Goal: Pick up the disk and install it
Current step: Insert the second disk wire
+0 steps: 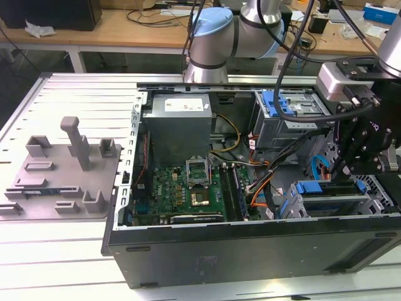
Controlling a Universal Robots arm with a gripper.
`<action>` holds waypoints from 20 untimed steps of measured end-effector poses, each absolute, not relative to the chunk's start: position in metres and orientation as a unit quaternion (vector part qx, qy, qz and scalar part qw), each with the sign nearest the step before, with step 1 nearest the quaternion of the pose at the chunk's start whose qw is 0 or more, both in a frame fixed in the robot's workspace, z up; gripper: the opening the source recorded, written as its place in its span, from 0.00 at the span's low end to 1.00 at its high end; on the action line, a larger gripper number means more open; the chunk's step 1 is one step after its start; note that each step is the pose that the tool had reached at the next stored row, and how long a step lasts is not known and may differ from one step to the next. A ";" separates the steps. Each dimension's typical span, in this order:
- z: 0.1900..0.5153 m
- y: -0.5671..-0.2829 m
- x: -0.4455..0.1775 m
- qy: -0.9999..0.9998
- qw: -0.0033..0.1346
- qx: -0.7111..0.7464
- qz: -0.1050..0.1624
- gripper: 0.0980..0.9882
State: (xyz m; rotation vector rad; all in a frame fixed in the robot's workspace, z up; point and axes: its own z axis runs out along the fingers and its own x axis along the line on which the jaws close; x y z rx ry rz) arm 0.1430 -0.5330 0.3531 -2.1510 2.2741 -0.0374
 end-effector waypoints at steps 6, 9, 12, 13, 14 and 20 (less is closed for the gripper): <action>0.351 -0.533 0.144 0.726 0.006 -0.687 -0.012 0.07; 0.349 -0.533 0.144 0.726 0.006 -0.687 -0.012 0.07; 0.348 -0.533 0.144 0.726 0.006 -0.687 -0.012 0.07; 0.347 -0.533 0.144 0.726 0.006 -0.687 -0.012 0.07; 0.346 -0.533 0.144 0.726 0.006 -0.687 -0.012 0.07; 0.343 -0.533 0.144 0.724 0.006 -0.690 -0.012 0.07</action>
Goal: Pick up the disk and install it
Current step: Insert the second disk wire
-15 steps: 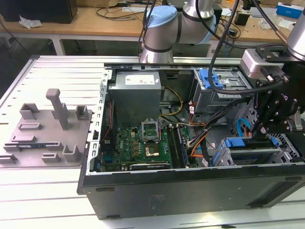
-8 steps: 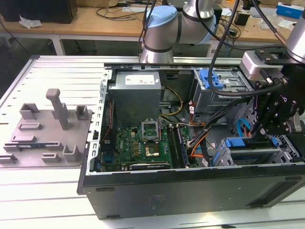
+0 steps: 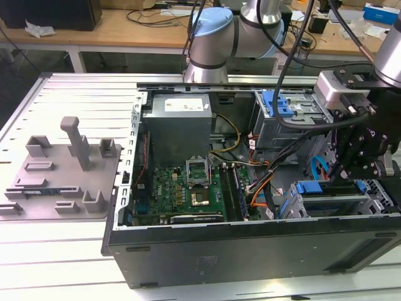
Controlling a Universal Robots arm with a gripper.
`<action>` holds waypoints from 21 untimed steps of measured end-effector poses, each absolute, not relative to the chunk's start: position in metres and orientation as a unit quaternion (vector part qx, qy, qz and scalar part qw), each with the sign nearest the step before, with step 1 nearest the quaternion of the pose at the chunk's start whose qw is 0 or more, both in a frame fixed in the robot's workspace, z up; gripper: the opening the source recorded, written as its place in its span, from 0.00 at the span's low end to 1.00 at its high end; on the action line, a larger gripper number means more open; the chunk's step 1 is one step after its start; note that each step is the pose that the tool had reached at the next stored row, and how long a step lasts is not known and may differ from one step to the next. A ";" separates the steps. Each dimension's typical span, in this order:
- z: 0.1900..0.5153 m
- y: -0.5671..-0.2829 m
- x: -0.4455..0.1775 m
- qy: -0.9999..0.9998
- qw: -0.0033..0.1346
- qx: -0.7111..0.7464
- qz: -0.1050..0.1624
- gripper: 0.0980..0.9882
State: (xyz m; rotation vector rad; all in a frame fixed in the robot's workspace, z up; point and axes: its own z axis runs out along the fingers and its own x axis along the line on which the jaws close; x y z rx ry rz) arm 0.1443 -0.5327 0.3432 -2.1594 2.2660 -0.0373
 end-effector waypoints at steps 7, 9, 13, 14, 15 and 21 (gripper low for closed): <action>0.339 -0.533 0.144 0.720 0.005 -0.694 -0.012 0.07; 0.338 -0.533 0.144 0.719 0.005 -0.695 -0.012 0.07; 0.354 -0.533 0.144 0.719 0.005 -0.695 -0.012 0.15; 0.361 -0.533 0.144 0.719 0.005 -0.695 -0.012 0.22; 0.364 -0.532 0.144 0.719 0.004 -0.695 -0.012 0.29; 0.367 -0.531 0.144 0.719 0.003 -0.695 -0.013 0.36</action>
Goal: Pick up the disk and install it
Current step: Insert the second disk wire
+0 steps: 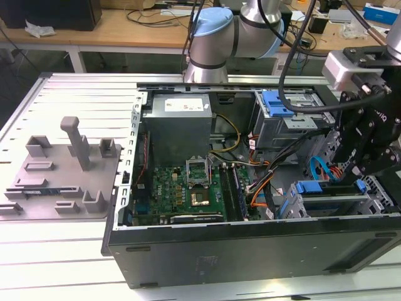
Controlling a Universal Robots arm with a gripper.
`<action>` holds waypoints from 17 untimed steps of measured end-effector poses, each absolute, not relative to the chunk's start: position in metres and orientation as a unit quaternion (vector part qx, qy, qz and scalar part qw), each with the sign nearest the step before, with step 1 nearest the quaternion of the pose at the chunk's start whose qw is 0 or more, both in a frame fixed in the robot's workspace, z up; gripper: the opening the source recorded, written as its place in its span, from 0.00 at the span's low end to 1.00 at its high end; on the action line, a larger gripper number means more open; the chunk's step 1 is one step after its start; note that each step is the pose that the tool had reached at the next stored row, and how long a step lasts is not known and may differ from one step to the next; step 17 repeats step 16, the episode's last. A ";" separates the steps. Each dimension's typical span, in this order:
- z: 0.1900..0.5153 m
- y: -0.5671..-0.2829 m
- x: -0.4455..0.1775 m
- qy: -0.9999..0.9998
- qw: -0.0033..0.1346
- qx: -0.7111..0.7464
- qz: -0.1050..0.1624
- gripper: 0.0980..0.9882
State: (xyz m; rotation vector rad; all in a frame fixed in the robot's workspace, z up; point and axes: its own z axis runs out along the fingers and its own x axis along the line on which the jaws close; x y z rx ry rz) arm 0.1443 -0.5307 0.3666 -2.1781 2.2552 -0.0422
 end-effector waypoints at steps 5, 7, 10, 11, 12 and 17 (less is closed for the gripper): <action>0.367 -0.530 0.144 0.719 0.003 -0.695 -0.014 0.13; 0.367 -0.530 0.144 0.719 0.003 -0.695 -0.014 0.01; 0.367 -0.530 0.144 0.719 0.003 -0.695 -0.014 0.01; 0.367 -0.530 0.144 0.719 0.003 -0.695 -0.014 0.01; 0.367 -0.530 0.144 0.719 0.003 -0.695 -0.014 0.01; 0.367 -0.530 0.144 0.719 0.003 -0.695 -0.014 0.01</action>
